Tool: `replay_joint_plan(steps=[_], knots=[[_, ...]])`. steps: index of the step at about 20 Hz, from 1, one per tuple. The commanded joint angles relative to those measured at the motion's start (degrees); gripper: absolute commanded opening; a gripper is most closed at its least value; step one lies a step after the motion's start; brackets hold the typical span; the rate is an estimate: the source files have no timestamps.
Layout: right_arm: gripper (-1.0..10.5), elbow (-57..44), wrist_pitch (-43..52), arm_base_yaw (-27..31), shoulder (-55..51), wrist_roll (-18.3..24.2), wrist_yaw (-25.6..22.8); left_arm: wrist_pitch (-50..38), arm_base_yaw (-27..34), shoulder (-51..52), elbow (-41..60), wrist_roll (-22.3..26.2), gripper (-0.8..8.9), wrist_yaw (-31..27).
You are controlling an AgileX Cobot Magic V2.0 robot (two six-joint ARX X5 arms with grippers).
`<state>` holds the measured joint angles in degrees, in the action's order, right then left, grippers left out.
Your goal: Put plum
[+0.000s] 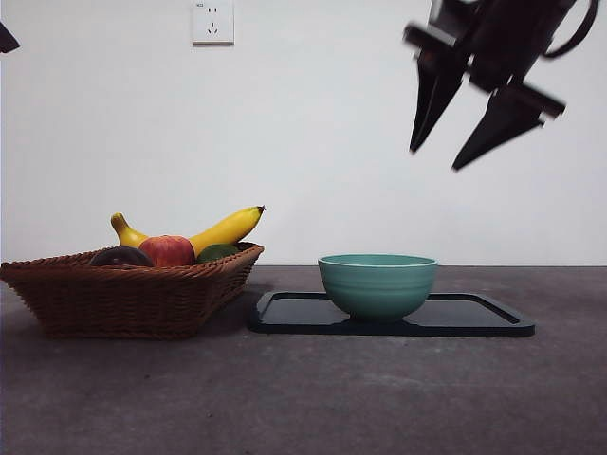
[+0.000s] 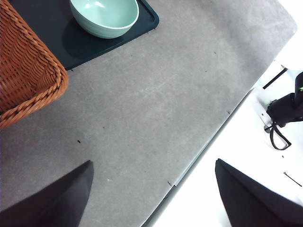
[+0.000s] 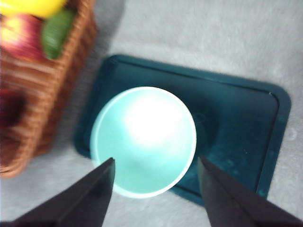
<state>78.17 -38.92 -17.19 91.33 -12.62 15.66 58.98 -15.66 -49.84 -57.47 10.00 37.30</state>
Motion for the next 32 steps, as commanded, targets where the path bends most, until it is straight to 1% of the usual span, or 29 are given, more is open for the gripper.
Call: replay_joint_plan(steps=[1,9,11,13,16,17,19,22,27,32], knots=[[2.8,1.3,0.5,-0.2,4.1,1.4,-1.2,-0.3,-0.2,-0.3,-1.2,0.9,4.02,0.2],[2.8,1.3,3.5,-0.8,13.2,1.5,-1.3,-0.2,-0.2,-0.3,-1.2,0.9,4.02,0.2],[2.8,1.3,3.8,-1.2,14.6,1.5,-2.7,-0.2,-0.2,-0.3,-1.2,0.9,4.02,0.2],[2.7,1.3,4.0,-1.3,15.9,1.5,-2.7,-0.2,-0.2,-0.3,-1.2,0.9,4.02,0.2],[2.2,1.3,4.4,-1.5,17.0,1.5,-4.0,-0.2,-0.2,-0.3,-1.2,0.9,4.02,0.2],[1.8,1.3,4.7,-1.6,17.3,1.5,-4.1,-0.2,-0.2,-0.3,-1.2,0.9,4.02,0.2],[0.9,1.3,5.0,-1.6,17.3,1.5,-4.2,-0.2,-0.2,-0.3,-1.2,0.9,4.02,0.2],[0.2,1.3,5.6,-1.6,17.3,1.5,-4.2,-0.2,-0.2,-0.3,-1.2,0.9,4.02,0.2],[0.1,2.3,6.1,-1.4,15.9,1.5,-4.2,-0.2,-0.2,-0.3,-1.2,0.9,4.02,0.2],[0.1,2.6,4.8,-1.4,6.6,1.6,-4.0,-0.2,-0.2,-0.3,-1.2,0.9,4.02,0.2]])
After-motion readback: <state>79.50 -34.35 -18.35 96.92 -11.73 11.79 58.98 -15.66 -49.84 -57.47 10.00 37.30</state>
